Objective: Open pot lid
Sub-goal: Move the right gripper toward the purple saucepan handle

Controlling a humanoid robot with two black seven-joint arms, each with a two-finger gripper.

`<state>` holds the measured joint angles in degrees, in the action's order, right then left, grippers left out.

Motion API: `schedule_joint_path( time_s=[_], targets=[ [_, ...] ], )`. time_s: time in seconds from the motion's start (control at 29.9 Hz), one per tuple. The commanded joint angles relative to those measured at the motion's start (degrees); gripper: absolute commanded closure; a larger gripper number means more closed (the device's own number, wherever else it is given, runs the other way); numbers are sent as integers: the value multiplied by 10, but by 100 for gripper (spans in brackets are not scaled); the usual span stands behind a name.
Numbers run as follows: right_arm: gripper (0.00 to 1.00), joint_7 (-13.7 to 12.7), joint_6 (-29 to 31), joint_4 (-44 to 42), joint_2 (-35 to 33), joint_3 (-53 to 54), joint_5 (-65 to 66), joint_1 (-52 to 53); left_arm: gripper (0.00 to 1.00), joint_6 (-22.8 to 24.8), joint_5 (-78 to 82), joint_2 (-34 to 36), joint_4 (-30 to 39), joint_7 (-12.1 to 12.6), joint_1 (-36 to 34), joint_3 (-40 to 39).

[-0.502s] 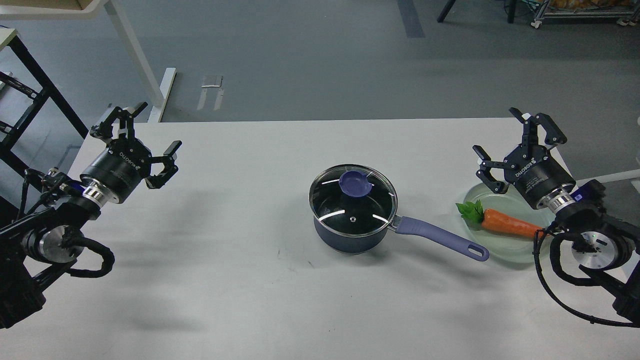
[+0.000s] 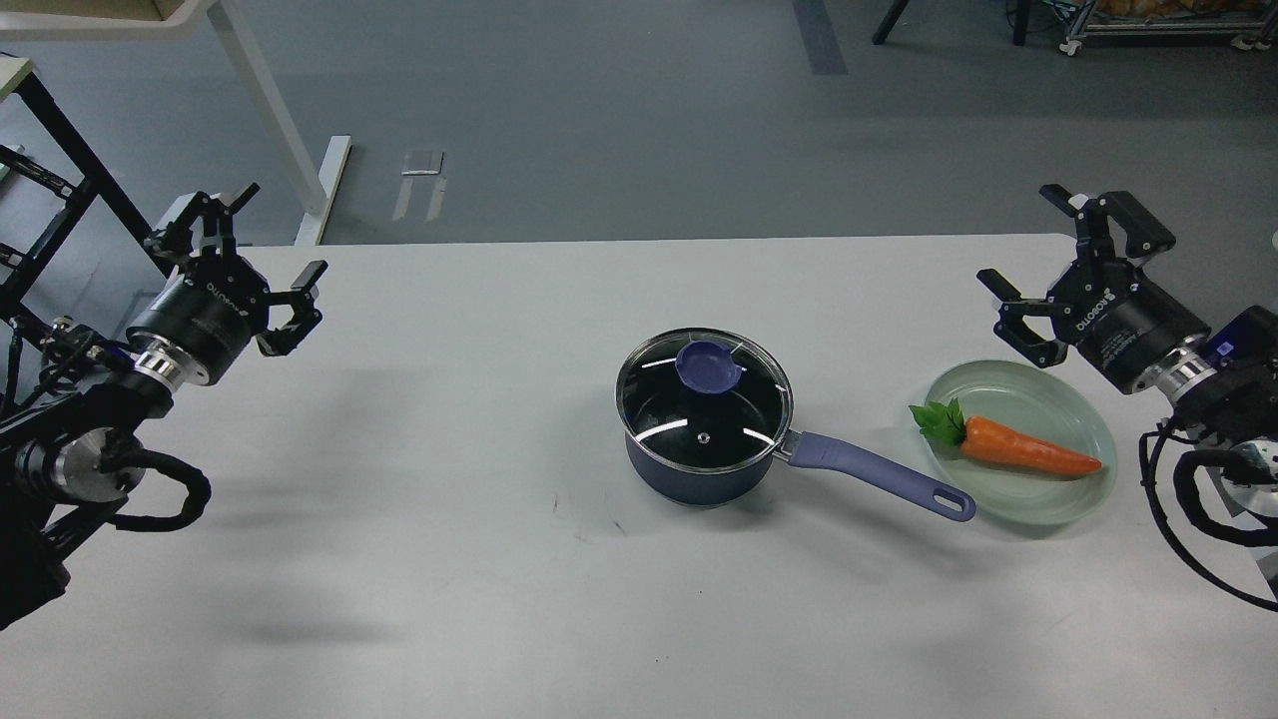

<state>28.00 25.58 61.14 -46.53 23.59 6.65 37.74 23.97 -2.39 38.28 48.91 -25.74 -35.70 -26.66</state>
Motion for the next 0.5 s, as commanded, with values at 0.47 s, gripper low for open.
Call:
schedule_joint_path(
  time_s=[0.47],
  targets=[
    [0,0,0,279,-180,-104,691,225,1,7,52,1,11,-16,-50,8]
  ],
)
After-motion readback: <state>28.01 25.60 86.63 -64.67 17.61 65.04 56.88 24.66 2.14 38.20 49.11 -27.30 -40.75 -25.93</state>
